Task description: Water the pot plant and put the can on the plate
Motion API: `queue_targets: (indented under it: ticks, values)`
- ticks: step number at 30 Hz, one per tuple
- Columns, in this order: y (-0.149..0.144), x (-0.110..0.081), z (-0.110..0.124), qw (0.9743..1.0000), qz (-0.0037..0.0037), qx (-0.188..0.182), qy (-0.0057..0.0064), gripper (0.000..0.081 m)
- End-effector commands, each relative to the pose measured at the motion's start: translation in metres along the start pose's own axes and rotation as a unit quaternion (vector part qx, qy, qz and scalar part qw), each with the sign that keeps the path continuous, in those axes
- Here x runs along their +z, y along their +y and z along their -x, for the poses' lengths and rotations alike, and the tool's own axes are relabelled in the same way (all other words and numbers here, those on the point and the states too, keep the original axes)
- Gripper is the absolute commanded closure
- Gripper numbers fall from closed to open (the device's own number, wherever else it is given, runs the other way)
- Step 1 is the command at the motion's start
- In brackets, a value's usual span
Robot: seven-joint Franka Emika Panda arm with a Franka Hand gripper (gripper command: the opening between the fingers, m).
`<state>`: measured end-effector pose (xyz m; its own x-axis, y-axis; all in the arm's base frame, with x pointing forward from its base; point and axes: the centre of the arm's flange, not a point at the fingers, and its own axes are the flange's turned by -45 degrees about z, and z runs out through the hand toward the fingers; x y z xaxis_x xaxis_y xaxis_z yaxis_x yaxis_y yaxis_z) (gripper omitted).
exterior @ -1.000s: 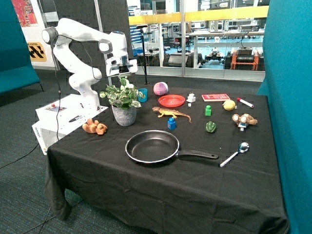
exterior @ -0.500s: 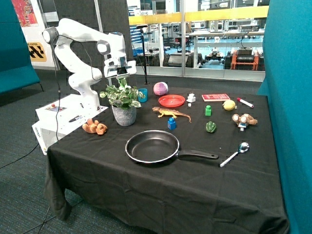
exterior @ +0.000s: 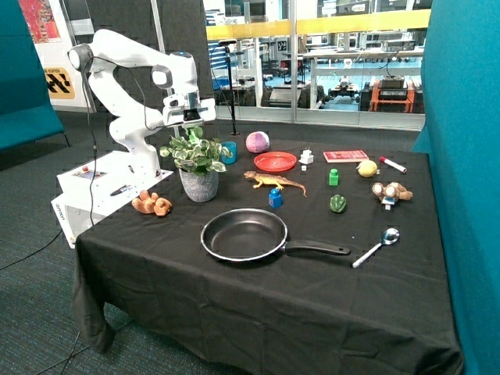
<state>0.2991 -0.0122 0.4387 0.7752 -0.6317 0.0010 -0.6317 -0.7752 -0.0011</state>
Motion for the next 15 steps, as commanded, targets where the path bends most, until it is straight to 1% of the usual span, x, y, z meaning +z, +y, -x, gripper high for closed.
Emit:
queue_targets:
  ticks: [1, 2, 3, 4, 6, 12, 13, 14, 15]
  values:
    - [0.006, 0.003, -0.006, 1.0, 0.00054, 0.01, -0.0005, 0.0808]
    - [0.005, 0.004, -0.006, 1.0, 0.00054, 0.005, -0.0005, 0.0808]
    - [0.005, 0.005, -0.006, 0.9999, 0.00054, 0.015, -0.0005, 0.0808]
    - [0.005, 0.005, -0.006, 0.9999, 0.00054, 0.016, -0.0005, 0.0808]
    - [0.005, 0.007, -0.005, 1.0, 0.00053, 0.002, -0.0005, 0.0808]
    - [0.007, 0.008, -0.007, 0.9999, 0.00054, 0.011, -0.0005, 0.0808]
    - [0.004, 0.043, -0.049, 0.7786, 0.00011, -0.628, -0.0007, 0.0808]
    - [0.003, 0.06, -0.071, 0.7786, 0.00011, -0.628, -0.0007, 0.0808]
    - [0.002, 0.069, -0.082, 0.7786, 0.00011, -0.628, -0.0007, 0.0808]
